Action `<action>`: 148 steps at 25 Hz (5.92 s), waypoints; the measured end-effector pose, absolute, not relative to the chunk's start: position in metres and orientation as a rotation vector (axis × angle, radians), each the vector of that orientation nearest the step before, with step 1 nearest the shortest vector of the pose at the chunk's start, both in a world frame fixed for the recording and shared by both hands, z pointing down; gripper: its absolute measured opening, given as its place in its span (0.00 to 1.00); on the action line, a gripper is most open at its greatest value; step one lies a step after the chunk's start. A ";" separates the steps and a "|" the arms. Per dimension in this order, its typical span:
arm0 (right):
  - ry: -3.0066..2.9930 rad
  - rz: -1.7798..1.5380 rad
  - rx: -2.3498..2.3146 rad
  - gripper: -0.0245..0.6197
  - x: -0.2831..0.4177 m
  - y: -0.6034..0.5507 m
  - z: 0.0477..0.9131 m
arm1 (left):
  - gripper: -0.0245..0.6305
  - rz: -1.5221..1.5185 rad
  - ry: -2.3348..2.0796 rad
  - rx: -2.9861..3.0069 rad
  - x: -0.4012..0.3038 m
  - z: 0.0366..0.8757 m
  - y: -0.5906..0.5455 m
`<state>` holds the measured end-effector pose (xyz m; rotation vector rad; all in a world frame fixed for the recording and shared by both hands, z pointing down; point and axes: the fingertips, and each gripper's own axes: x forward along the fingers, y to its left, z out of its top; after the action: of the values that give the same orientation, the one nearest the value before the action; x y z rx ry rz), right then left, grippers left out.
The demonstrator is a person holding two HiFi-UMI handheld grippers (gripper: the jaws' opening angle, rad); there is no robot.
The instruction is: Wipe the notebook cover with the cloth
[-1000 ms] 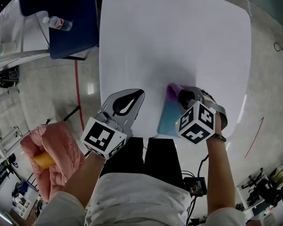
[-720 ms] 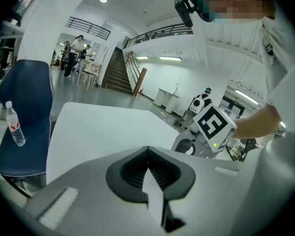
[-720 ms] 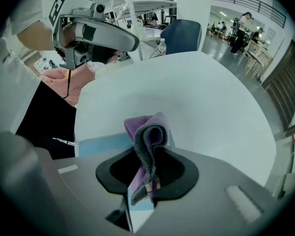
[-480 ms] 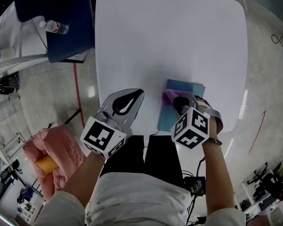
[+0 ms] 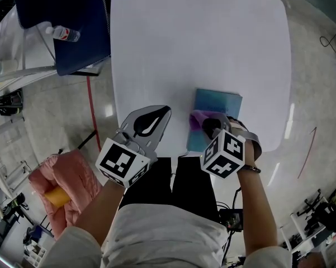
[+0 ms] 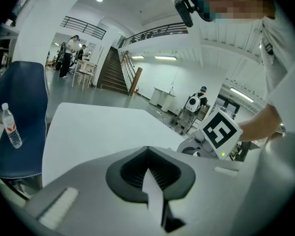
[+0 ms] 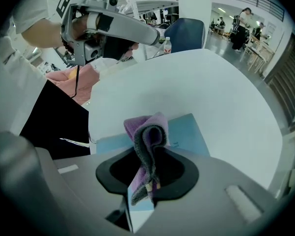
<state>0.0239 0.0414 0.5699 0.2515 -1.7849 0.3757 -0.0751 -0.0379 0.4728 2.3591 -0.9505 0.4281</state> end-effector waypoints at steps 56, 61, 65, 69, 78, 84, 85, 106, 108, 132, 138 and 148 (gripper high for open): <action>-1.835 0.544 0.178 0.20 0.002 0.145 0.569 | 0.04 0.440 -0.898 2.391 -0.062 0.470 -0.001; -1.879 0.552 0.192 0.20 0.003 0.145 0.563 | 0.04 0.440 -0.896 2.388 -0.060 0.470 0.000; -1.904 0.584 0.215 0.20 0.006 0.137 0.553 | 0.04 0.439 -0.894 2.399 -0.055 0.466 -0.001; -1.918 0.585 0.228 0.20 0.006 0.132 0.547 | 0.04 0.442 -0.878 2.410 -0.049 0.461 -0.001; -1.985 0.606 0.317 0.20 0.010 0.111 0.519 | 0.04 0.464 -0.906 2.464 -0.054 0.429 -0.013; -2.028 0.590 0.395 0.20 0.020 0.092 0.490 | 0.04 0.484 -0.896 2.531 -0.042 0.400 -0.014; -2.035 0.587 0.417 0.20 0.022 0.088 0.485 | 0.04 0.481 -0.897 2.533 -0.041 0.395 -0.015; -2.251 0.672 0.917 0.20 0.067 0.051 0.372 | 0.04 0.529 -0.808 2.622 -0.003 0.333 -0.009; -2.285 0.658 0.966 0.20 0.072 0.045 0.359 | 0.04 0.531 -0.804 2.637 0.000 0.328 -0.009; -2.461 0.739 1.142 0.20 0.094 0.018 0.309 | 0.04 0.471 -0.876 2.673 0.020 0.287 -0.025; -2.465 0.741 1.135 0.20 0.092 0.019 0.310 | 0.04 0.471 -0.865 2.678 0.022 0.288 -0.022; -2.465 0.748 1.139 0.20 0.093 0.024 0.309 | 0.04 0.465 -0.859 2.670 0.022 0.291 -0.012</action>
<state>0.0930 0.0243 0.3091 1.1387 -2.4653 0.7483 0.0219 -0.0116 0.2908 2.6699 -0.8589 0.4647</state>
